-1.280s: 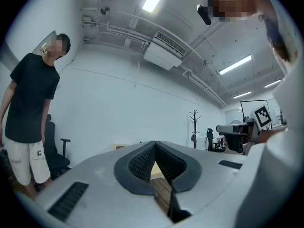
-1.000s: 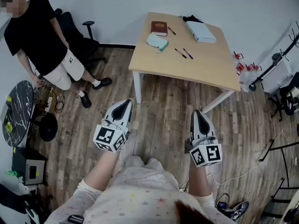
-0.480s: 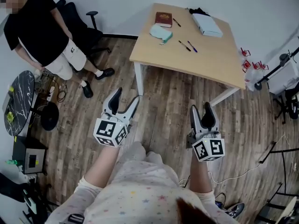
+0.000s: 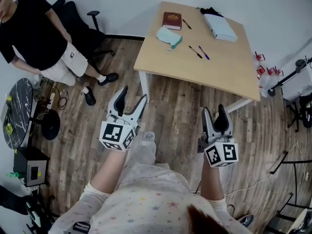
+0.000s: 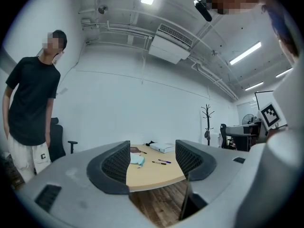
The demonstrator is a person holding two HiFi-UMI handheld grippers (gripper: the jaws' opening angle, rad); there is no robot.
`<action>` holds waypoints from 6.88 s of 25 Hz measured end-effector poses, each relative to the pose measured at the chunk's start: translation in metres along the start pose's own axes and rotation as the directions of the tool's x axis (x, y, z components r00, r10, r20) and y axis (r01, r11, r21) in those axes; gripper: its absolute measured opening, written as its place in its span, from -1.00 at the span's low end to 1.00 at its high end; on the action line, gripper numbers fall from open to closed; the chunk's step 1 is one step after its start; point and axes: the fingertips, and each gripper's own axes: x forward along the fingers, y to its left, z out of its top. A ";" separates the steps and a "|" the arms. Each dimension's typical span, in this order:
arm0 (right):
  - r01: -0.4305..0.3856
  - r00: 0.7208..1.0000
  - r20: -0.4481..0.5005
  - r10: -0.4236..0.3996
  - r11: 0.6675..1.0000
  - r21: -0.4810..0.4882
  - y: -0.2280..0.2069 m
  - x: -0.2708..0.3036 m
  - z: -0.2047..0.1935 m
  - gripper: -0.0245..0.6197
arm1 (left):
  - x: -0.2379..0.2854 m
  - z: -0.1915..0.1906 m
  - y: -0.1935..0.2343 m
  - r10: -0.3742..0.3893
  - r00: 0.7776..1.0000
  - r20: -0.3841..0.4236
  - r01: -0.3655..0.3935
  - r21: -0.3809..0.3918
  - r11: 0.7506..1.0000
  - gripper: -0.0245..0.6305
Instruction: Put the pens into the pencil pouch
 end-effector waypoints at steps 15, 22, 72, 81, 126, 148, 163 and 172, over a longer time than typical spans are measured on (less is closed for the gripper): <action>0.074 0.997 0.004 -0.074 0.997 -0.008 -0.033 0.157 0.010 -0.13 | 0.147 0.011 0.089 -0.097 0.995 0.000 0.097 0.009 0.995 -0.10; 0.062 0.998 -0.025 -0.062 0.998 0.001 -0.059 0.199 0.002 -0.14 | 0.193 0.001 0.105 -0.076 0.997 -0.018 0.076 -0.014 0.997 -0.10; 0.016 0.999 -0.039 -0.016 1.000 0.004 -0.237 0.499 0.007 -0.22 | 0.515 -0.039 0.199 -0.056 0.997 -0.048 0.052 -0.081 0.995 -0.10; -0.038 0.995 -0.094 0.040 0.999 0.014 -0.252 0.501 -0.007 -0.24 | 0.522 -0.058 0.179 -0.026 0.997 -0.067 0.020 -0.086 0.996 -0.10; 0.029 0.766 -0.643 0.012 0.998 0.054 -0.308 0.425 -0.252 -0.37 | 0.533 -0.263 0.098 -0.147 0.875 -0.461 0.114 -0.099 0.989 -0.21; -0.050 0.683 -0.730 0.011 0.998 -0.032 -0.306 0.421 -0.275 -0.63 | 0.536 -0.299 0.102 -0.105 0.785 -0.611 0.163 0.040 0.986 -0.76; -0.070 0.691 -0.723 0.007 0.996 -0.058 -0.304 0.423 -0.273 -0.85 | 0.530 -0.272 0.110 -0.162 0.804 -0.572 0.163 -0.050 0.985 -0.89; -0.120 0.642 -0.767 0.023 0.990 -0.071 -0.302 0.420 -0.289 -0.62 | 0.530 -0.242 0.124 -0.179 0.830 -0.528 0.128 -0.132 0.983 -0.89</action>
